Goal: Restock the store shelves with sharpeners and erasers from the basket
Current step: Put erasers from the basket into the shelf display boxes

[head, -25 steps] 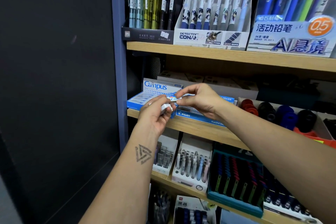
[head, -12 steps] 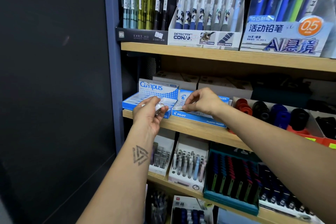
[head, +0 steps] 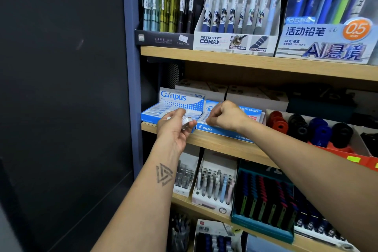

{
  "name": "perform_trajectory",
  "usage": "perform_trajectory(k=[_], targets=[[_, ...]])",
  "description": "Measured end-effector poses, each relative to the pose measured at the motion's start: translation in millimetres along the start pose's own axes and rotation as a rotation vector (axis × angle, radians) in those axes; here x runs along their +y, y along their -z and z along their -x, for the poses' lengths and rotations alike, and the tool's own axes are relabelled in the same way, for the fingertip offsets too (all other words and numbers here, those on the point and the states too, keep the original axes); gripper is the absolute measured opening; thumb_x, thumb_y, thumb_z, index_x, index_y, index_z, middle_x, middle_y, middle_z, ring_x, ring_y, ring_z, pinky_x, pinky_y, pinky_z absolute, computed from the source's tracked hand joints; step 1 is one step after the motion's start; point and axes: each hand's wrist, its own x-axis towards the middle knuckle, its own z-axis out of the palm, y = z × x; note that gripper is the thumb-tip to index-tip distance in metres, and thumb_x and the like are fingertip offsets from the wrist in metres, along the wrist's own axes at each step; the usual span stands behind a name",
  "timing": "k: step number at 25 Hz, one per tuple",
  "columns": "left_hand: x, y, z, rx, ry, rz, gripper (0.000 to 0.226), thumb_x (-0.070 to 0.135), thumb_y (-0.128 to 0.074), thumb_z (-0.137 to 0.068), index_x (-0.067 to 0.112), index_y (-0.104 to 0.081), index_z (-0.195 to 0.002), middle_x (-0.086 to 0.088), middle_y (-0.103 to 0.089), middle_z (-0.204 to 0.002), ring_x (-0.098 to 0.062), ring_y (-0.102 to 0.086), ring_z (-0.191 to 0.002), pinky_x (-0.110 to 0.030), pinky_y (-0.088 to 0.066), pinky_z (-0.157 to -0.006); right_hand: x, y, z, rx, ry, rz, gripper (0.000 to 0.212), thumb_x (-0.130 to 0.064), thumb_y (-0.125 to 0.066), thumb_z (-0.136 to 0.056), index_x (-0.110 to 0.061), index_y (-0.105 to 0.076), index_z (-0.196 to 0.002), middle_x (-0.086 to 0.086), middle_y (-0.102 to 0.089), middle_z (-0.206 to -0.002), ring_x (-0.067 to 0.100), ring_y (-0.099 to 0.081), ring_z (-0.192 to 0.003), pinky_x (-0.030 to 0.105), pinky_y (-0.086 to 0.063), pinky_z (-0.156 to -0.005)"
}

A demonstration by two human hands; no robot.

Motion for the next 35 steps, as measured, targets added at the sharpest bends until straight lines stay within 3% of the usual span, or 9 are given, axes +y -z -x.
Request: perform_trajectory(k=[3, 6, 13, 15, 17, 20, 23, 27, 35], targets=[[-1.0, -1.7, -2.9, 0.038, -0.043, 0.001, 0.01, 0.006, -0.062, -0.095, 0.005, -0.058, -0.104, -0.023, -0.062, -0.098, -0.028, -0.063, -0.06, -0.023, -0.054, -0.043, -12.4, 5.4, 8.0, -0.124, 0.093, -0.493, 0.006, -0.017, -0.079, -0.084, -0.011, -0.078, -0.088, 0.008, -0.073, -0.09, 0.019, -0.066, -0.079, 0.035, -0.053, -0.076], [-1.8, -4.2, -4.6, 0.08, -0.112, -0.001, 0.01, 0.008, -0.053, -0.099, 0.008, -0.058, -0.108, -0.015, -0.065, -0.095, -0.029, -0.067, -0.075, -0.034, -0.059, -0.06, -28.3, -3.9, 18.7, -0.301, 0.264, -0.442, 0.022, -0.017, -0.085, -0.078, -0.009, -0.074, -0.095, 0.002, -0.071, -0.087, 0.013, -0.062, -0.074, 0.025, -0.051, -0.072], [11.7, 10.4, -9.1, 0.099, -0.046, 0.001, 0.015, 0.012, -0.051, -0.103, 0.01, -0.055, -0.117, -0.018, -0.065, -0.108, -0.03, -0.068, -0.075, -0.037, -0.061, -0.051, -20.0, -5.9, 10.6, -0.159, 0.204, -0.659, 0.027, 0.012, -0.08, -0.071, -0.01, -0.074, -0.084, 0.029, -0.069, -0.099, 0.022, -0.062, -0.082, 0.038, -0.052, -0.086], [14.0, 14.3, -9.0, 0.118, -0.034, -0.002, 0.01, 0.011, -0.055, -0.101, 0.009, -0.058, -0.11, -0.017, -0.065, -0.1, -0.026, -0.065, -0.066, -0.031, -0.059, -0.048, -17.3, -6.8, 8.0, -0.111, 0.166, -0.687, 0.027, 0.013, -0.08, -0.071, -0.011, -0.071, -0.082, 0.025, -0.069, -0.1, 0.021, -0.063, -0.083, 0.041, -0.053, -0.086], [16.3, 14.1, -2.7, 0.085, -0.025, -0.013, 0.001, 0.009, -0.06, -0.098, 0.009, -0.06, -0.1, -0.016, -0.065, -0.095, -0.023, -0.061, -0.062, -0.025, -0.056, -0.046, -19.0, -9.0, 4.6, -0.076, 0.159, -0.665, 0.027, 0.011, -0.08, -0.071, -0.011, -0.07, -0.081, 0.015, -0.07, -0.1, 0.019, -0.064, -0.083, 0.041, -0.055, -0.087], [18.4, 14.9, -1.3, 0.032, -0.042, -0.01, 0.014, 0.007, -0.065, -0.095, 0.004, -0.062, -0.109, -0.018, -0.065, -0.099, -0.022, -0.061, -0.06, -0.02, -0.051, -0.043, -23.0, -13.7, 0.3, -0.067, 0.167, -0.569, 0.021, 0.004, -0.083, -0.073, -0.011, -0.071, -0.081, 0.016, -0.073, -0.099, 0.017, -0.065, -0.08, 0.037, -0.055, -0.083], [24.6, 19.9, -5.0, 0.075, -0.065, 0.057, 0.017, 0.004, -0.062, -0.096, 0.001, -0.061, -0.113, -0.019, -0.065, -0.106, -0.024, -0.065, -0.068, -0.024, -0.056, -0.048, -27.6, -18.7, -9.9, 0.0, 0.154, -0.402, 0.017, -0.005, -0.085, -0.074, -0.005, -0.073, -0.086, 0.014, -0.073, -0.087, 0.012, -0.062, -0.074, 0.027, -0.052, -0.074], [41.1, 32.9, -6.4, 0.13, -0.041, 0.183, 0.005, -0.002, -0.053, -0.096, 0.001, -0.056, -0.097, -0.018, -0.058, -0.098, -0.031, -0.061, -0.083, -0.035, -0.061, -0.063, -27.7, -22.2, -35.8, 0.221, -0.057, -0.255, 0.016, -0.013, -0.086, -0.075, -0.012, -0.071, -0.079, -0.002, -0.065, -0.071, 0.011, -0.058, -0.066, 0.024, -0.047, -0.065], [48.6, 47.5, -8.4, 0.074, -0.055, 0.199, 0.024, -0.016, -0.055, -0.091, -0.005, -0.055, -0.112, -0.021, -0.053, -0.103, -0.034, -0.061, -0.086, -0.043, -0.063, -0.072, -50.3, -55.5, -54.1, 0.078, -0.016, -0.026, 0.019, -0.014, -0.083, -0.075, -0.021, -0.067, -0.067, -0.002, -0.069, -0.077, 0.013, -0.062, -0.075, 0.023, -0.045, -0.069]])
